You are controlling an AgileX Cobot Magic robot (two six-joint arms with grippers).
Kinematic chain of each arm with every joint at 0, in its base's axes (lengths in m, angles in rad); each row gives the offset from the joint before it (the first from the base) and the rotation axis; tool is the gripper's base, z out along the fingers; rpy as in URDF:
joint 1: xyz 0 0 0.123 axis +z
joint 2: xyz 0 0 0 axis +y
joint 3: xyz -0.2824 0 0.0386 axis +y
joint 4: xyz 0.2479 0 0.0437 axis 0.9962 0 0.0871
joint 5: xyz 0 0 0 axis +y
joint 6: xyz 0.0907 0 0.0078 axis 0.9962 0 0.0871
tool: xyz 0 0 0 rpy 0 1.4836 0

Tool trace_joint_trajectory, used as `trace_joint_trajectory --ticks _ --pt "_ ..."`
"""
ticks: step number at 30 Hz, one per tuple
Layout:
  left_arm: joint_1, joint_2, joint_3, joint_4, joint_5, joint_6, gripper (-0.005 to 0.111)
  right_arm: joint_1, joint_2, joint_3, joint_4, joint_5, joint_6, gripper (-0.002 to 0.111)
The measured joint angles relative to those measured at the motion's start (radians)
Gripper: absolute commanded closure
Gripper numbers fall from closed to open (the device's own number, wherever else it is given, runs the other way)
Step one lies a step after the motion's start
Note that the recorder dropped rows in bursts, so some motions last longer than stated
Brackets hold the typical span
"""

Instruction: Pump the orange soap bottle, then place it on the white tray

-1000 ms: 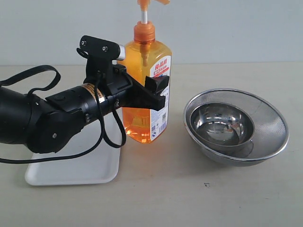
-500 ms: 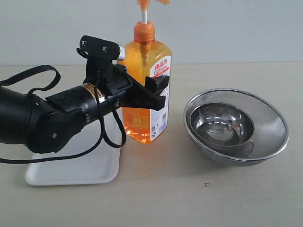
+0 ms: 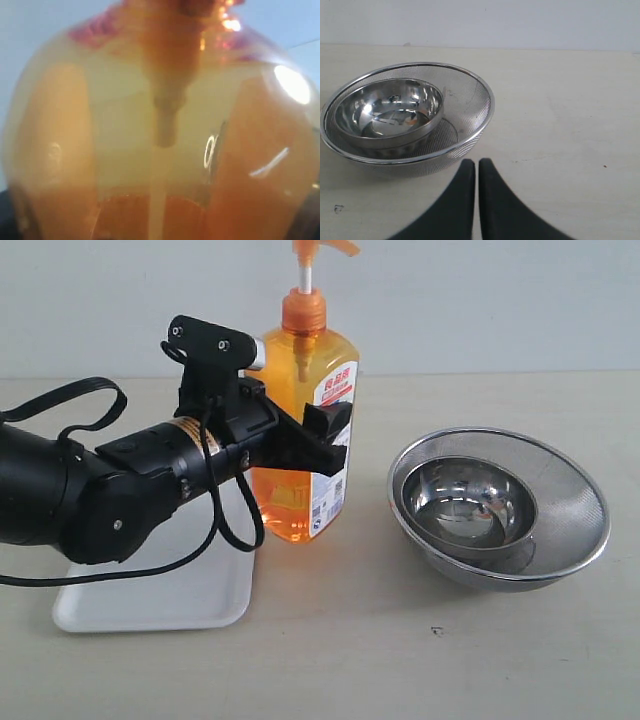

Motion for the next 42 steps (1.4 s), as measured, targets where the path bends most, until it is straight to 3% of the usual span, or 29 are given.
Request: trace_joint_trajectory --ticks 4,8,12,16,23,33,42 --pt "-0.002 0.000 0.000 -0.219 0.014 0.086 0.102 0.000 0.000 0.000 0.000 0.000 0.000 0.108" --pt "-0.009 0.000 0.000 -0.336 0.016 0.155 0.102 0.000 0.000 0.000 0.000 0.000 0.000 0.108" --pt "-0.110 0.000 0.000 -0.416 -0.062 0.290 0.102 0.000 0.000 0.000 0.000 0.000 0.000 0.108" --pt "-0.211 0.000 -0.020 -0.660 -0.155 0.458 0.102 0.000 0.000 0.000 0.000 0.000 0.000 0.108" --pt "-0.240 0.022 -0.065 -0.867 -0.219 0.573 0.102 0.000 0.000 0.000 0.000 0.000 0.000 0.108" --pt "-0.241 0.068 -0.085 -0.950 -0.215 0.579 0.102 0.000 0.000 0.000 0.000 0.000 0.000 0.108" --pt "-0.244 0.121 -0.217 -0.962 -0.182 0.701 0.102 0.000 0.000 0.000 0.000 0.000 0.000 0.108"
